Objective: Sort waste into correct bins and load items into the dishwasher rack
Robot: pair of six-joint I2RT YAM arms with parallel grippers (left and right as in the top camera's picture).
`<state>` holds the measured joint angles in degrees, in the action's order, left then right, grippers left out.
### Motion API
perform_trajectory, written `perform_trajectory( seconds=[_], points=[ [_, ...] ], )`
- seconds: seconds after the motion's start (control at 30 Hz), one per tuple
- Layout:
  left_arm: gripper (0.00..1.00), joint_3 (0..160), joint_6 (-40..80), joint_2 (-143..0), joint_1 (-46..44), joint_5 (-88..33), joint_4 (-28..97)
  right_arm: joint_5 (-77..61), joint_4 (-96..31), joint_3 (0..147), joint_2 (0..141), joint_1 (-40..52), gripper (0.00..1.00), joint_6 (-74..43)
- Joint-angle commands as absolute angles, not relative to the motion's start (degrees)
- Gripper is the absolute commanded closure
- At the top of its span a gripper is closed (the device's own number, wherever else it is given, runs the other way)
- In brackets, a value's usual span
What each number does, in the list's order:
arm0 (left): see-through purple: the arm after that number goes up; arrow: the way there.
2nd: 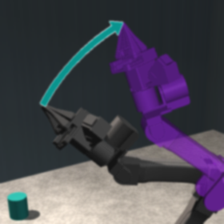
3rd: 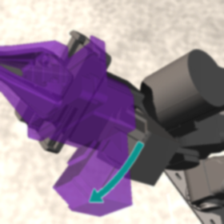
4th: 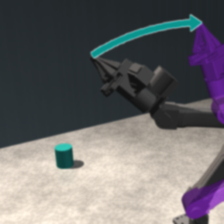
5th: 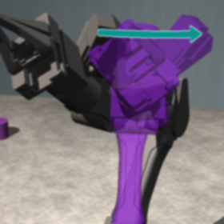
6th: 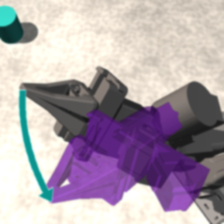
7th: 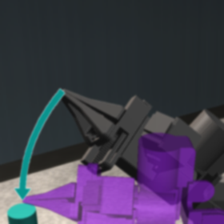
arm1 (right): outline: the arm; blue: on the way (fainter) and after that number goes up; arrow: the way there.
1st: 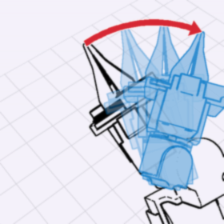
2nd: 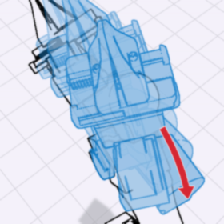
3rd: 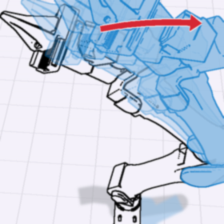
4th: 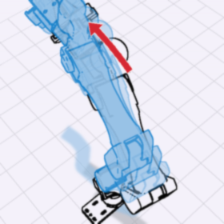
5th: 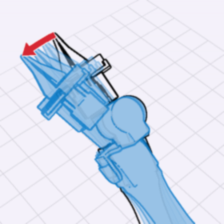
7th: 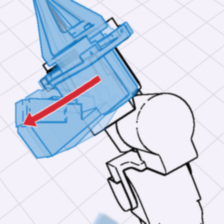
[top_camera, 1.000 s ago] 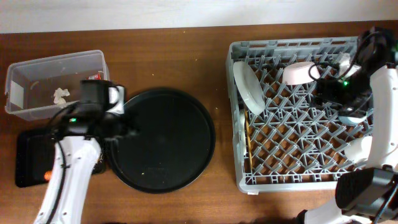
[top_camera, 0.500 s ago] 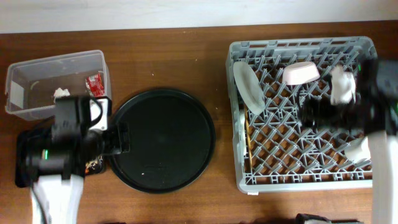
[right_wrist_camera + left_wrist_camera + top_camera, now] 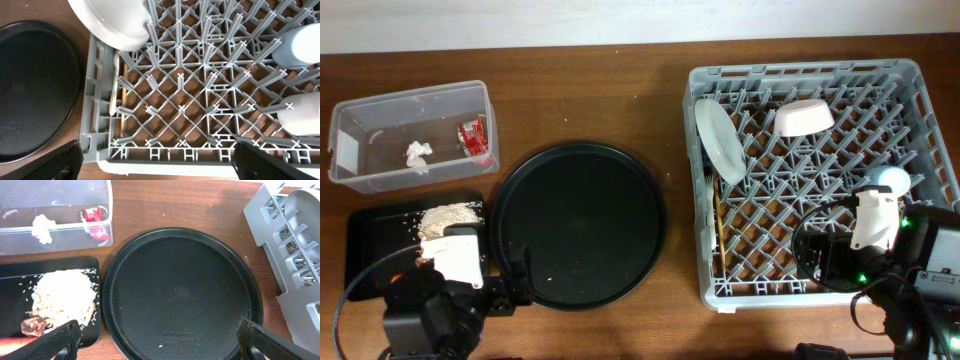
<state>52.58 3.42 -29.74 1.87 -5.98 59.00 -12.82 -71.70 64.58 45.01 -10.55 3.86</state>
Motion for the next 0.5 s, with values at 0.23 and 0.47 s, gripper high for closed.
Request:
perform_trajectory(
  seconds=[0.23, 0.47],
  points=[
    [0.01, 52.1, 3.16, -29.54, 2.15, -5.78, 59.18, -12.88, -71.55, 64.18, 42.41, -4.99, 0.01, 4.08],
    [0.01, 52.1, 3.16, -29.54, 2.15, -5.78, 59.18, -11.84, -63.37, 61.67, 27.4, -4.84, 0.01, 4.25]
  ],
)
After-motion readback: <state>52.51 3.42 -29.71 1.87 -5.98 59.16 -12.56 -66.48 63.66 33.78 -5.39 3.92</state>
